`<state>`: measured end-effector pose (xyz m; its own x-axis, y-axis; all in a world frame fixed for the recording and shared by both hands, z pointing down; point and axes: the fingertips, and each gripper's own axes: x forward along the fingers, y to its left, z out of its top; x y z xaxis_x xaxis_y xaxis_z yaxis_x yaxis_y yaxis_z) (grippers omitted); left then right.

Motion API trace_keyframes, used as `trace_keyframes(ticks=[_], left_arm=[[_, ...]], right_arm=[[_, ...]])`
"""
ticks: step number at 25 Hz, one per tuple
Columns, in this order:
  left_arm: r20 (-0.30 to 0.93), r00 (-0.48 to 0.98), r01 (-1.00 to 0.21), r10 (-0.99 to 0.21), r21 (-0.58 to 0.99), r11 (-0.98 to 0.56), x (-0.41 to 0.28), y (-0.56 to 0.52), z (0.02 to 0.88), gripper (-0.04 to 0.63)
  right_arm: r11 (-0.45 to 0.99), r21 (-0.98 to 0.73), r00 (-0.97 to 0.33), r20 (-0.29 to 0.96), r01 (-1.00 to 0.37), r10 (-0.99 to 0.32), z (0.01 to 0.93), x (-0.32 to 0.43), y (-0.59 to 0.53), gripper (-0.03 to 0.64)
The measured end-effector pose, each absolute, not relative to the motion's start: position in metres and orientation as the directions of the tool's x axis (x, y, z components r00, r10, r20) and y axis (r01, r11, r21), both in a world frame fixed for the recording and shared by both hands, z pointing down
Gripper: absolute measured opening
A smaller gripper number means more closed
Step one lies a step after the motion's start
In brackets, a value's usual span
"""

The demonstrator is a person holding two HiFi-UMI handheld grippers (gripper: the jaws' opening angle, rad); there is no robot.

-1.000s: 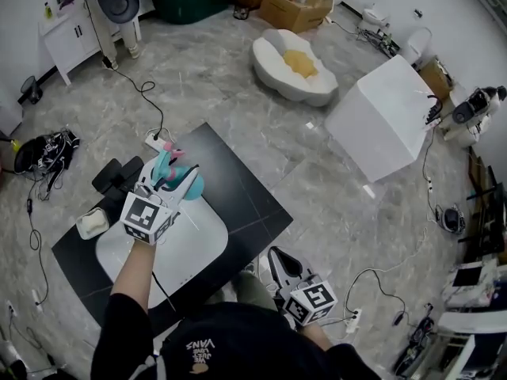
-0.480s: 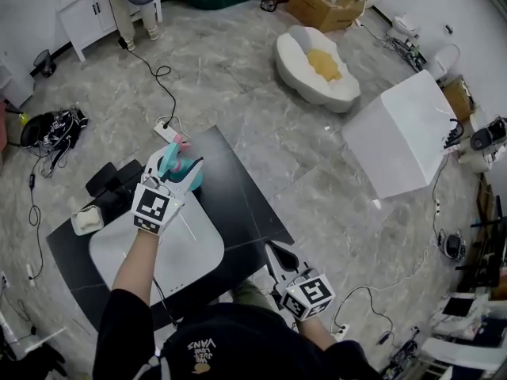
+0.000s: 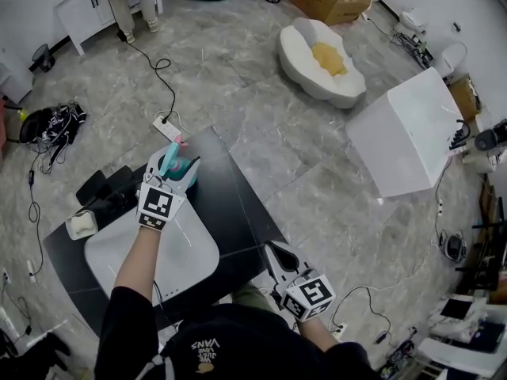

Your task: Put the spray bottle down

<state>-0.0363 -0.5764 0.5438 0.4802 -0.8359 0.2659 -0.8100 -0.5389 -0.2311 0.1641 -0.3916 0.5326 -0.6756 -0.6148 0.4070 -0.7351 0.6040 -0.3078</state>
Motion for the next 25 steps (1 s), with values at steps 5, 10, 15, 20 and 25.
trace_keyframes(ticks=[5,10,15,20,25], left_arm=[[0.281,0.466,-0.811,-0.839,-0.244,-0.532,-0.035,-0.583,0.554,0.215],[0.296,0.456,-0.805,-0.84,-0.266,-0.531,-0.033,-0.587,0.563,0.215],[0.323,0.455,-0.804,-0.83,-0.252,-0.539,-0.032,-0.584,0.582,0.215],[0.288,0.443,-0.813,-0.849,-0.27,-0.516,-0.033,-0.585,0.574,0.215],[0.262,0.451,-0.817,-0.853,-0.263,-0.513,-0.034,-0.584,0.573,0.215]], right_arm=[[0.596,-0.314,-0.671,0.416,-0.739,-0.613,0.536,0.169,-0.393,0.008],[0.592,-0.313,-0.667,0.421,-0.743,-0.615,0.539,0.171,-0.393,0.008],[0.594,-0.316,-0.67,0.42,-0.74,-0.612,0.539,0.17,-0.391,0.008],[0.589,-0.318,-0.668,0.414,-0.743,-0.619,0.537,0.172,-0.39,0.008],[0.59,-0.315,-0.667,0.409,-0.743,-0.622,0.536,0.172,-0.388,0.008]])
